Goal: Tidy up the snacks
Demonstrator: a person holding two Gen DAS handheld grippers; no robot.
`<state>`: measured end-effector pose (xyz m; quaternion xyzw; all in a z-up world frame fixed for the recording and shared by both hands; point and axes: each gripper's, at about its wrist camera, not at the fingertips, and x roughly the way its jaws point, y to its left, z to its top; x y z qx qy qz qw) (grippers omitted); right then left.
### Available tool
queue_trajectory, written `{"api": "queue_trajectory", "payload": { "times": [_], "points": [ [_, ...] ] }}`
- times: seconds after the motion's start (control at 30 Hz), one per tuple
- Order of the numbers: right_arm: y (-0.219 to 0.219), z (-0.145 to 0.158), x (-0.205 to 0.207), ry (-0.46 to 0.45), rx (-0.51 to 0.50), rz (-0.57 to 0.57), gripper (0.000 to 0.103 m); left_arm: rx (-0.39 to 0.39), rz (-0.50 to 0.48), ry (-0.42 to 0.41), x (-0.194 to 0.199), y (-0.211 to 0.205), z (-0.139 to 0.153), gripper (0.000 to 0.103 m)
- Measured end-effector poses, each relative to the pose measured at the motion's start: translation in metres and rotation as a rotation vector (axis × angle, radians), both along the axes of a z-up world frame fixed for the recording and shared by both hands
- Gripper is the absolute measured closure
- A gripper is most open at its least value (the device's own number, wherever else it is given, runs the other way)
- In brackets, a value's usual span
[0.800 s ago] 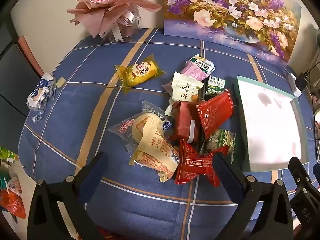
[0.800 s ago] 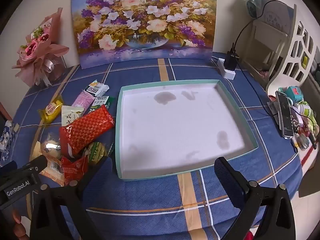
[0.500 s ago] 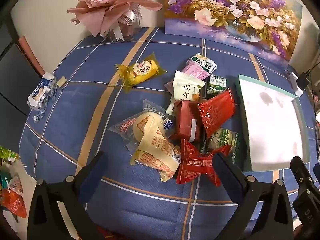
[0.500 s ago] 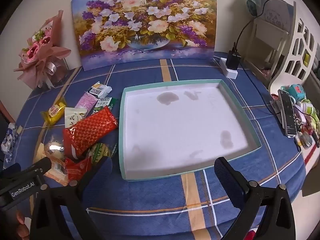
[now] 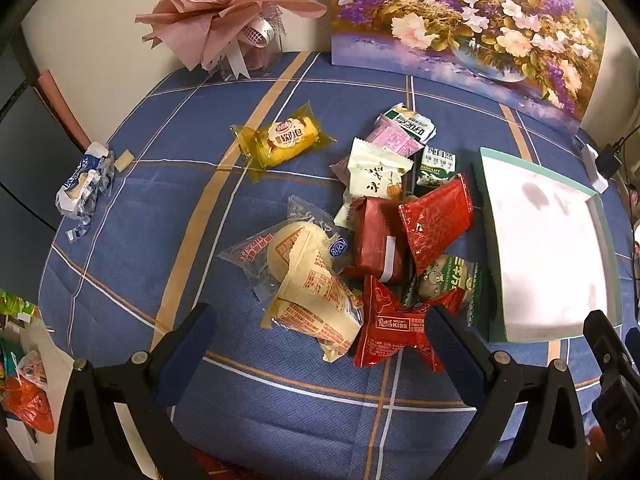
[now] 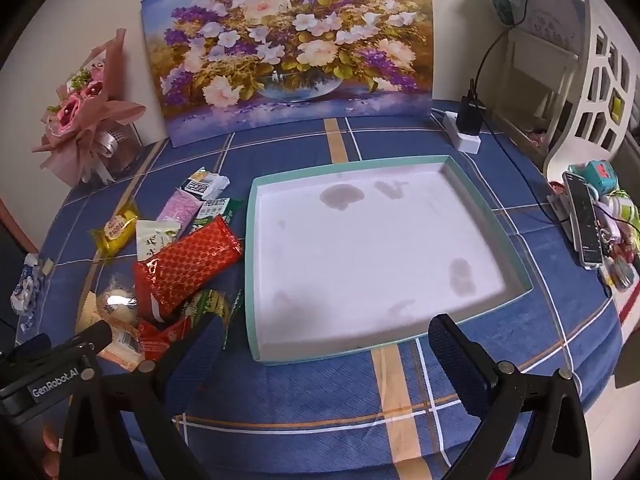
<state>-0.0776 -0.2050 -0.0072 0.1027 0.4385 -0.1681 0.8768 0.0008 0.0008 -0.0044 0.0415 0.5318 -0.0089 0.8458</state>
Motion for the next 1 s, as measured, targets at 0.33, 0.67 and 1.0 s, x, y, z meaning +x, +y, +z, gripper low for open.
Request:
{"api": "queue_trajectory", "payload": {
  "times": [0.33, 0.67, 1.0],
  "points": [
    [-0.0034, 0.0003, 0.0002, 0.007, 0.009, -0.018, 0.000, 0.002, -0.002, 0.001, 0.0000, 0.0007, -0.0012, 0.000],
    [-0.0019, 0.0021, 0.0004, -0.006, 0.018, -0.007, 0.000, 0.004, -0.002, 0.001, -0.0004, 0.0016, -0.0021, 0.000],
    [-0.0008, 0.0019, 0.0000, -0.005, 0.016, -0.001, 0.000, 0.004, -0.002, 0.002, -0.0005, 0.0020, -0.0023, 0.000]
  ]
}}
